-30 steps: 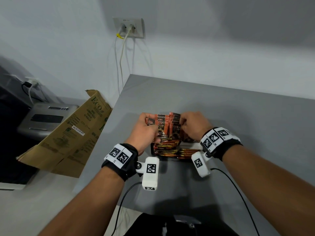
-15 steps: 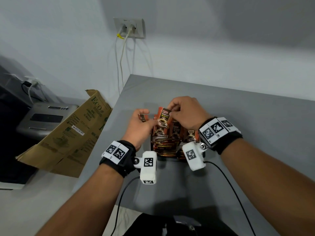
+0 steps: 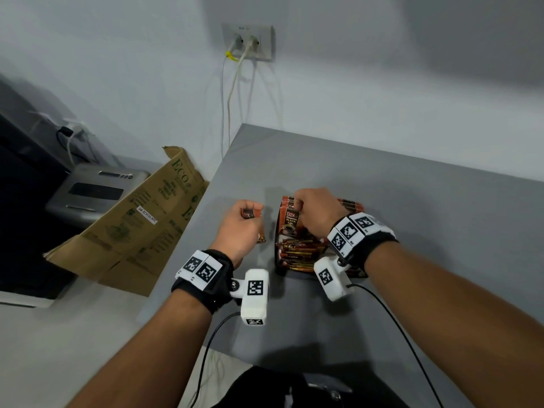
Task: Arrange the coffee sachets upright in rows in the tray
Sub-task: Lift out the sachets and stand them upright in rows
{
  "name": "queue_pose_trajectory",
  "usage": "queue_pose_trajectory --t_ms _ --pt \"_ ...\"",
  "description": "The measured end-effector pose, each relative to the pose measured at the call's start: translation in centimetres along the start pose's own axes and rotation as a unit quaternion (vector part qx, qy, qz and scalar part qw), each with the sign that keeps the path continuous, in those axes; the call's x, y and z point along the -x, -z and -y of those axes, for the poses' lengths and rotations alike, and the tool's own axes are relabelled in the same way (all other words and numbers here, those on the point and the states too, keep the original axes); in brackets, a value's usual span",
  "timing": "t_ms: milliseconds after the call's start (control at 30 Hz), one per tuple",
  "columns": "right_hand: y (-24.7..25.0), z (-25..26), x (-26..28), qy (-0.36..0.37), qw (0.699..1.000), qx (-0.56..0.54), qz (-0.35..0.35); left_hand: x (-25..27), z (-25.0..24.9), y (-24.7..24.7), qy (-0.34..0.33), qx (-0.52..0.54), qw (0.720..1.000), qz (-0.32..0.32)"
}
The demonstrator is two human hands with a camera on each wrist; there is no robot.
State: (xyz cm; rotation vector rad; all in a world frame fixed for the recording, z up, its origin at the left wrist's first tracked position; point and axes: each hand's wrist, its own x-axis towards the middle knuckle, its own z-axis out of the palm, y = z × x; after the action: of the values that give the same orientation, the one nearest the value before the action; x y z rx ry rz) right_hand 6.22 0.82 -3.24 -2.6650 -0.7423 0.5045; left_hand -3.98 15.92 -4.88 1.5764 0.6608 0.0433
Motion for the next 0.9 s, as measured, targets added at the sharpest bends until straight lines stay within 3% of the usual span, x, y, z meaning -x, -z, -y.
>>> queue_pose_trajectory --t_ms 100,200,300,400,500,667,900 --pt "0.2 -0.2 0.2 0.000 1.000 -0.015 -0.025 0.0 0.1 -0.2 -0.012 -0.002 1.000 0.009" --pt "1.1 -0.3 0.7 0.006 0.993 -0.104 -0.062 -0.1 -0.3 -0.7 -0.033 0.001 0.999 0.037" --pt "2.3 0.5 1.6 0.042 0.975 -0.216 -0.029 -0.1 -1.1 -1.6 -0.057 0.014 0.994 0.089" --pt "3.1 0.5 1.7 0.064 0.981 -0.180 -0.044 0.0 -1.6 -2.4 -0.073 0.020 0.993 0.096" --pt "3.5 -0.7 1.2 0.022 0.984 -0.158 -0.079 -0.5 -1.2 -2.0 -0.060 -0.013 0.998 0.033" --pt "1.5 -0.7 1.1 0.019 0.999 -0.029 0.021 -0.7 0.3 -0.8 -0.043 -0.051 0.998 0.020" --pt "-0.3 0.0 0.1 0.036 0.997 0.019 0.059 -0.3 1.5 -0.5 -0.046 -0.089 0.994 0.041"
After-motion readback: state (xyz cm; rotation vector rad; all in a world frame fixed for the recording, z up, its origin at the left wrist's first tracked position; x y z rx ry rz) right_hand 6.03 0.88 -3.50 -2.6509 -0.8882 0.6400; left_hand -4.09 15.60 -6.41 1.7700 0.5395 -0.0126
